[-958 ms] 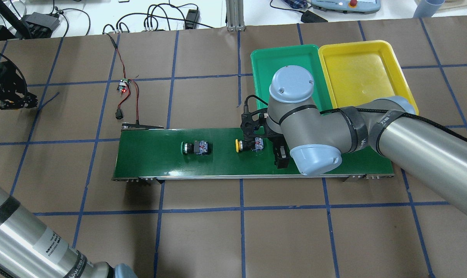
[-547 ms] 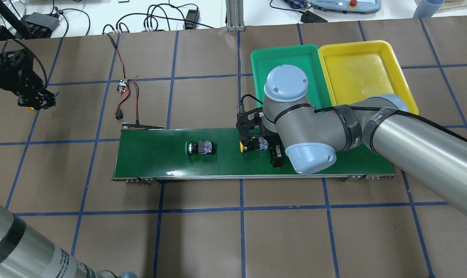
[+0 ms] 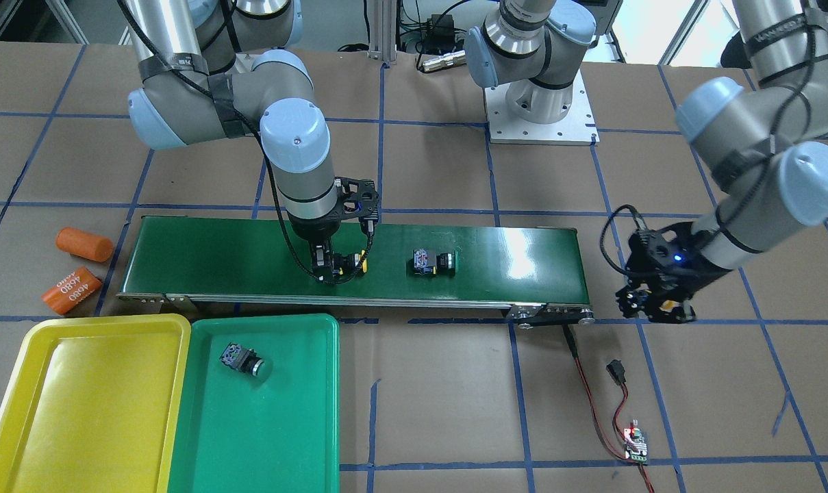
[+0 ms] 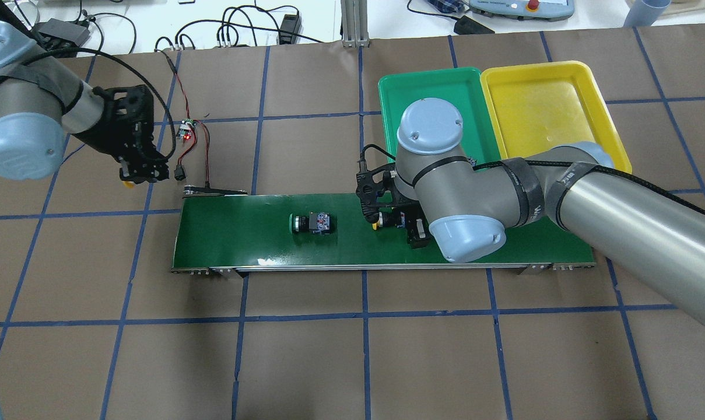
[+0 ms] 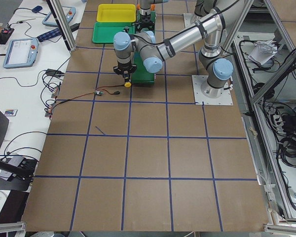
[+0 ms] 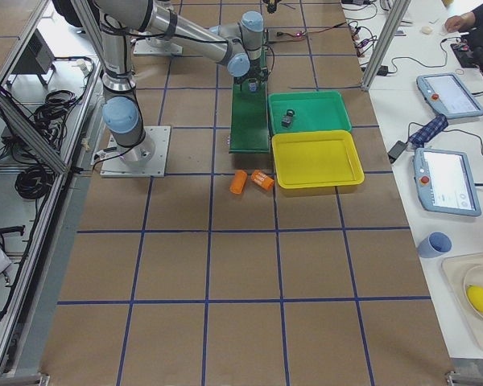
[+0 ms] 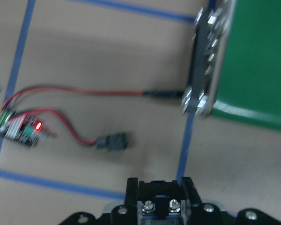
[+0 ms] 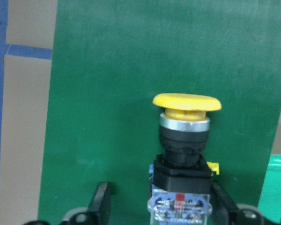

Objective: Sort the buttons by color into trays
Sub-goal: 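Carry the yellow button into the yellow tray while the left places a button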

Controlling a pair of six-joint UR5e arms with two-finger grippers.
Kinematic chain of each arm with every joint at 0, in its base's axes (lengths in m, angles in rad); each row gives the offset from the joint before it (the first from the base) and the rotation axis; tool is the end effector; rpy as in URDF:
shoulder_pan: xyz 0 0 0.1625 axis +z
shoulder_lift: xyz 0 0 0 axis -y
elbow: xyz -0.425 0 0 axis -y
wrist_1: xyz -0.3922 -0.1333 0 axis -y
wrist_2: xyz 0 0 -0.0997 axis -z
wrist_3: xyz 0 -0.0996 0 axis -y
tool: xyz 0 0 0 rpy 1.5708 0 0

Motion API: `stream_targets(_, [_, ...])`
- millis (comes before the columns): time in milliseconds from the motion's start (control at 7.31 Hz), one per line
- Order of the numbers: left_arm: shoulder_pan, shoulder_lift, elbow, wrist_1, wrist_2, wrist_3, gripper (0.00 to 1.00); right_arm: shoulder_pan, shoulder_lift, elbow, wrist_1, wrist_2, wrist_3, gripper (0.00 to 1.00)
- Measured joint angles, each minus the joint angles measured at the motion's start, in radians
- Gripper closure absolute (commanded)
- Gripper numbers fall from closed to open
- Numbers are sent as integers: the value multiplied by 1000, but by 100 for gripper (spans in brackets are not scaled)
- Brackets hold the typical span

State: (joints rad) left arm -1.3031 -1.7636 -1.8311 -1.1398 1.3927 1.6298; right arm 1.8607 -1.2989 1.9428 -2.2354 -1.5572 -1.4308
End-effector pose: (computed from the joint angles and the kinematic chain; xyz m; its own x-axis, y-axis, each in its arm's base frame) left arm -0.0050 -0.5526 0.3077 -0.2081 0.9780 0.0116 0.9620 0.2068 -0.1781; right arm 0.2804 -0.4690 0.2389 0.1493 -0.9886 0.0186 -0.9886 -0.1496 -0.0164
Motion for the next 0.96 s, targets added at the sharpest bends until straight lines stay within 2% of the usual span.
stream_targets(274, [-119, 101, -131, 41, 4, -171, 91, 0, 4, -1, -9, -2, -20, 80])
stream_targets(411, [-163, 118, -176, 85, 5, -222, 87, -1, 6, -4, -17, -6, -21, 81])
stream_targets(547, [-211, 113, -203, 131, 15, -266, 73, -9, 7, -16, -22, -18, -24, 80])
stream_targets(684, [-254, 102, -219, 166, 29, -318, 62, -31, 9, -37, -24, -36, -41, 80])
stream_targets(821, [-286, 93, -232, 184, 34, -375, 12, -78, 19, -62, -25, -47, -72, 79])
stream_targets(958, [-304, 86, -247, 202, 33, -414, 0, -145, 36, -83, -26, -54, -110, 76])
